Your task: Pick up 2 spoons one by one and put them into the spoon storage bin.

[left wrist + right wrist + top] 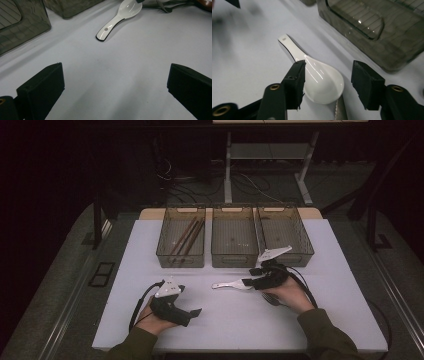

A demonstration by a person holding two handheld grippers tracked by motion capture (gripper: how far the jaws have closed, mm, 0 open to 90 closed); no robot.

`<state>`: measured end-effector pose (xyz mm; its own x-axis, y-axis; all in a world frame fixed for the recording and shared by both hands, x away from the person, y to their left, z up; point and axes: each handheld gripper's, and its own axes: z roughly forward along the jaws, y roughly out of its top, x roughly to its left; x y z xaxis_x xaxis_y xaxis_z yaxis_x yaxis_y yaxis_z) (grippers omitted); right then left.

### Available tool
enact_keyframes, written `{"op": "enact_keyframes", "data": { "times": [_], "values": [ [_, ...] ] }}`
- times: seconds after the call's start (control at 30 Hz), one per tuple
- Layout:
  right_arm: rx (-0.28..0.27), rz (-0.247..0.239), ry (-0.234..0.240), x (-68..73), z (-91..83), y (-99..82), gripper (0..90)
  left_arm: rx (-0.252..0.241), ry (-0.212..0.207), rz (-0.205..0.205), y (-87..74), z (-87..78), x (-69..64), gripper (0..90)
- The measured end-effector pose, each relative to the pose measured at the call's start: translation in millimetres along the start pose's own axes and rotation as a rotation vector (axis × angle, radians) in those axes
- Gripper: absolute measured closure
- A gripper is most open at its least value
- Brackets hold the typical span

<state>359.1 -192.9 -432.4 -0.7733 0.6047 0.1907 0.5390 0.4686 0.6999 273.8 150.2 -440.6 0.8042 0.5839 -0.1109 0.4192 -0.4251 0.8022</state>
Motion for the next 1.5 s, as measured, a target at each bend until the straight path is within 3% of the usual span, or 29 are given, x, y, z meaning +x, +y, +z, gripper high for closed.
{"op": "enact_keyframes", "data": {
  "times": [0.13, 0.33, 0.67, 0.9, 1.07, 1.17, 1.3, 1.5],
  "values": [
    [0.034, -0.013, -0.024, -0.5, 4.9, -2.0, 49.4, -0.003, -0.003, 0.004, 0.9, -0.5, -0.5, 0.0],
    [0.051, -0.017, -0.009, 0.0, 4.5, -4.5, 54.3, -0.005, 0.001, 0.002, -0.4, -0.6, 0.5, 0.0],
    [0.08, -0.106, -0.016, 6.0, 6.0, -4.9, 60.6, 0.003, -0.007, 0.011, -1.1, 0.0, -0.8, 0.0],
    [0.102, -0.126, -0.022, 8.8, 6.4, -7.2, 63.7, 0.016, -0.012, 0.018, -0.7, 2.4, -1.5, 0.0],
    [0.108, -0.139, -0.028, 10.6, 6.5, -7.6, 65.7, 0.022, -0.019, 0.021, -0.7, 2.8, -3.0, 0.0],
    [0.104, -0.154, -0.039, 11.2, 5.1, -6.8, 73.4, 0.023, -0.022, 0.022, -1.1, 2.6, -2.9, 0.0],
    [0.089, -0.161, -0.023, 10.0, 1.9, -5.5, 81.3, 0.018, -0.025, 0.023, -0.6, 2.0, -1.9, 0.0],
    [0.09, -0.167, 0.002, 9.9, -2.5, -4.6, 84.4, 0.009, -0.023, 0.022, -0.5, 0.6, -2.3, 0.0]
  ]
}}
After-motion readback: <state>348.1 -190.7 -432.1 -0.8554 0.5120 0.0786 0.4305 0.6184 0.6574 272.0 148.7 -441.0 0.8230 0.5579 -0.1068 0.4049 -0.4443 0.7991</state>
